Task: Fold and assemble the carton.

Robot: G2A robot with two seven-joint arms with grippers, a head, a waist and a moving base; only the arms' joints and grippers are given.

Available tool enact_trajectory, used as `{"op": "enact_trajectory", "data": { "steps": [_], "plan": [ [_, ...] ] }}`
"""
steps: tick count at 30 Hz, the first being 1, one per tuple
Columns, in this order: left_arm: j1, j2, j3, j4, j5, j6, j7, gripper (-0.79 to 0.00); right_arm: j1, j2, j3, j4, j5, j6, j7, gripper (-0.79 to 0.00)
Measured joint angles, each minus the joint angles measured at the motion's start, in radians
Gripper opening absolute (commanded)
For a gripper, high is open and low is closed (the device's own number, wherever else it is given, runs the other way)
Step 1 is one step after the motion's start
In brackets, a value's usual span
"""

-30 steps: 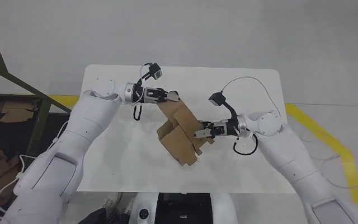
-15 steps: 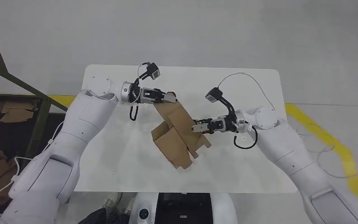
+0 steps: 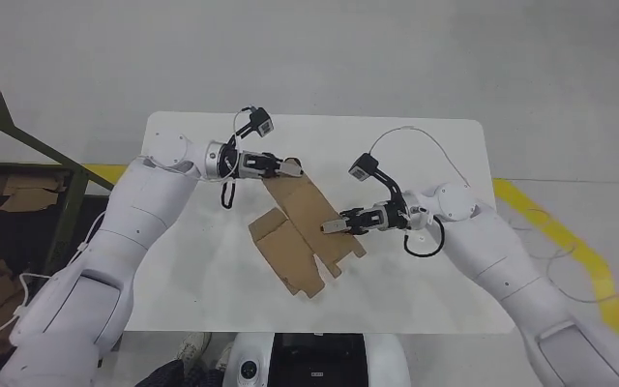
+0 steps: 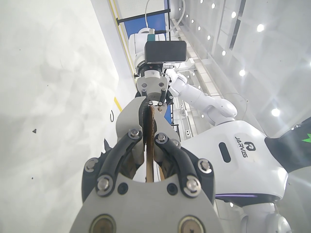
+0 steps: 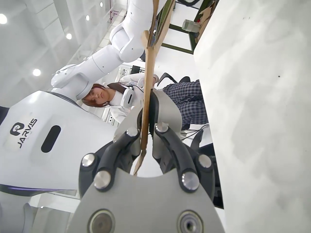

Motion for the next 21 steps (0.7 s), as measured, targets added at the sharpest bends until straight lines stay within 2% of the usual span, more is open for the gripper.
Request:
{"op": "enact_trajectory", "data": {
  "steps": [5,12,15,21],
  "plan": [
    [0.004,0.004,-0.026,-0.002,-0.077,0.012,-0.011,0.000,-0.004,0.001,0.012,0.008,0.063,0.020,0.020,-0.785],
    [0.034,0.022,-0.120,-0.004,-0.153,0.007,-0.006,0.000,-0.022,0.003,0.050,0.051,0.093,0.002,0.002,-0.785],
    [0.062,0.033,-0.165,-0.018,-0.170,0.005,-0.004,0.000,-0.030,0.000,0.065,0.093,0.093,-0.030,-0.030,-0.785],
    [0.132,0.045,-0.223,-0.034,-0.168,-0.018,0.018,0.000,-0.056,-0.007,0.092,0.156,0.039,-0.163,-0.163,-0.785]
  ]
}}
